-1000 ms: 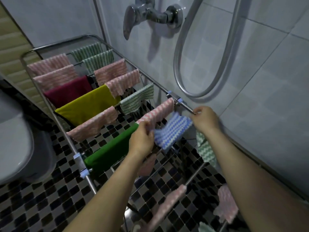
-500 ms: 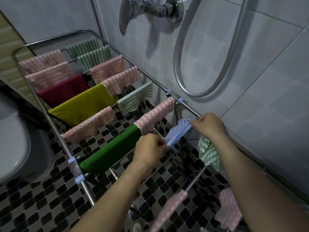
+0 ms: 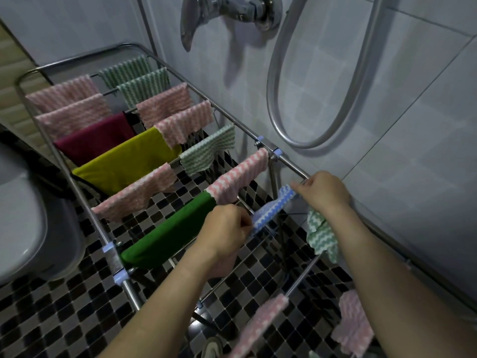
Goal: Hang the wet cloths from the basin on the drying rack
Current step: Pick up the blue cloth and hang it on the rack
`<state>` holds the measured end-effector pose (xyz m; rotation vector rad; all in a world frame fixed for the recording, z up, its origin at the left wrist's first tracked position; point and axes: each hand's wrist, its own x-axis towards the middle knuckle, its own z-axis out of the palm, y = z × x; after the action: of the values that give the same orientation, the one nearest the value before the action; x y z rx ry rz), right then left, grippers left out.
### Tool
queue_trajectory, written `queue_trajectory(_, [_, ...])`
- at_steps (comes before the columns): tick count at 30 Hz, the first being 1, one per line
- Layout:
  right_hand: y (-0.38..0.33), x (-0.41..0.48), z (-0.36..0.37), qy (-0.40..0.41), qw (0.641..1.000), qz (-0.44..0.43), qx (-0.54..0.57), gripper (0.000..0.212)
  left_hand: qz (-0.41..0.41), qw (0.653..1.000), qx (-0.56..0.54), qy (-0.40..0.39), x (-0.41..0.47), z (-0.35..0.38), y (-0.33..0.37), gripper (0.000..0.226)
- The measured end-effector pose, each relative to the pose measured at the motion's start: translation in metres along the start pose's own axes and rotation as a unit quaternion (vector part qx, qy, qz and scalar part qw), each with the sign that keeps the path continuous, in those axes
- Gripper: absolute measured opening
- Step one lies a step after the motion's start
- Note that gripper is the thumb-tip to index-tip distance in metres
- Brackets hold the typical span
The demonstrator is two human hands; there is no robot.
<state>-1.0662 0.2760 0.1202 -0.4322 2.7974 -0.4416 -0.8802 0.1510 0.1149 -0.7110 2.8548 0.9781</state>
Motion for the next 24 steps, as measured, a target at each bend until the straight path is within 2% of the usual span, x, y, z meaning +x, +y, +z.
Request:
queue_trajectory(4, [-0.003, 0.001, 0.002, 0.014, 0.999, 0.0, -0.034, 0.035, 0.01, 1.0, -0.005, -0.007, 0.0, -0.001, 0.001, 0.012])
queue_trajectory(8, [-0.005, -0.001, 0.0, 0.067, 0.994, 0.002, -0.09, 0.039, 0.014, 1.0, -0.004, -0.009, 0.0, -0.002, -0.002, 0.01])
queue_trajectory(12, [-0.002, 0.0, -0.001, 0.092, 0.991, 0.001, -0.097, 0.04, 0.011, 1.0, -0.02, -0.005, 0.0, -0.002, -0.005, 0.009])
queue_trajectory(14, [0.0, 0.001, -0.001, 0.073, 0.996, -0.01, -0.051, 0.041, 0.009, 1.0, -0.023, 0.0, 0.0, -0.002, -0.005, 0.009])
queue_trajectory(16, [0.004, 0.004, 0.001, 0.014, 0.999, -0.013, 0.04, 0.037, 0.011, 1.0, -0.022, 0.008, 0.001, -0.002, -0.005, 0.009])
queue_trajectory(20, [0.014, 0.01, 0.011, -0.03, 0.97, 0.038, 0.239, 0.025, 0.016, 0.999, -0.019, 0.034, 0.002, 0.0, -0.003, 0.014])
queue_trajectory(22, [0.016, 0.01, 0.013, -0.009, 0.969, 0.046, 0.243, 0.026, 0.018, 0.998, -0.021, 0.055, 0.003, -0.001, -0.002, 0.016])
queue_trajectory(24, [0.015, 0.009, 0.013, 0.037, 0.986, 0.039, 0.158, 0.03, 0.022, 0.998, -0.014, 0.063, 0.003, -0.001, -0.001, 0.016])
